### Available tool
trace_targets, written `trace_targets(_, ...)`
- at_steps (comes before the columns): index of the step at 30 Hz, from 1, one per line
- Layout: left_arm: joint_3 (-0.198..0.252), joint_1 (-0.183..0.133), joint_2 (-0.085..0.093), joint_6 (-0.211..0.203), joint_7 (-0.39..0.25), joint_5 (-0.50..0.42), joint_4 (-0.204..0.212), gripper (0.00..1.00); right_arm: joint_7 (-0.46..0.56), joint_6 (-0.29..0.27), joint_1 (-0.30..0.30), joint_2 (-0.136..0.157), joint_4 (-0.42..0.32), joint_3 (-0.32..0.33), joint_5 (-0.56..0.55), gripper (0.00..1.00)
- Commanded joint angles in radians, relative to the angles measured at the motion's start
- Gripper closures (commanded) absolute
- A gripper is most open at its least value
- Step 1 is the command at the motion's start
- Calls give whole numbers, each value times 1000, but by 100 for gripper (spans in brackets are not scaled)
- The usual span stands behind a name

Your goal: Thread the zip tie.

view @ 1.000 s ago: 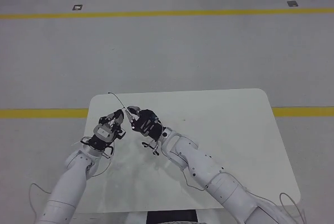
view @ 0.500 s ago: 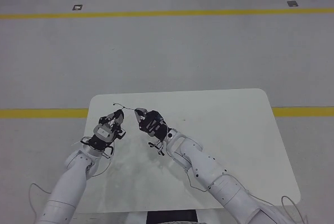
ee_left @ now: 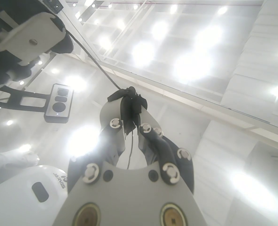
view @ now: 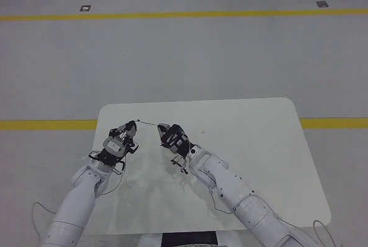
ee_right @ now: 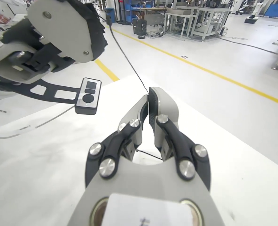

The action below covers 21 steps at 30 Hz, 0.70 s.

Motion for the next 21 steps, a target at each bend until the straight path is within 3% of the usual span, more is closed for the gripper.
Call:
trace_targets(1, 0, 0, 0, 0, 0, 0, 0, 100, 4, -1, 0, 0, 0, 1, -1, 100)
trace_targets(8, 0, 0, 0, 0, 0, 0, 0, 100, 14, -3, 0, 0, 5, 5, 0, 100)
trace_targets(9, 0, 0, 0, 0, 0, 0, 0, 100, 16, 2, -1, 0, 5, 8, 3, 96)
trace_targets(10, 0, 0, 0, 0, 0, 0, 0, 100, 19, 9, -3, 0, 6, 12, 9, 55)
trace_targets(11, 0, 0, 0, 0, 0, 0, 0, 100, 22, 16, -4, 0, 5, 17, 15, 0)
trace_targets(17, 0, 0, 0, 0, 0, 0, 0, 100, 18, 29, -25, 12, -31, 67, 26, 0)
trace_targets(21, 0, 0, 0, 0, 0, 0, 0, 100, 12, 14, -77, 29, -97, 139, 70, 0)
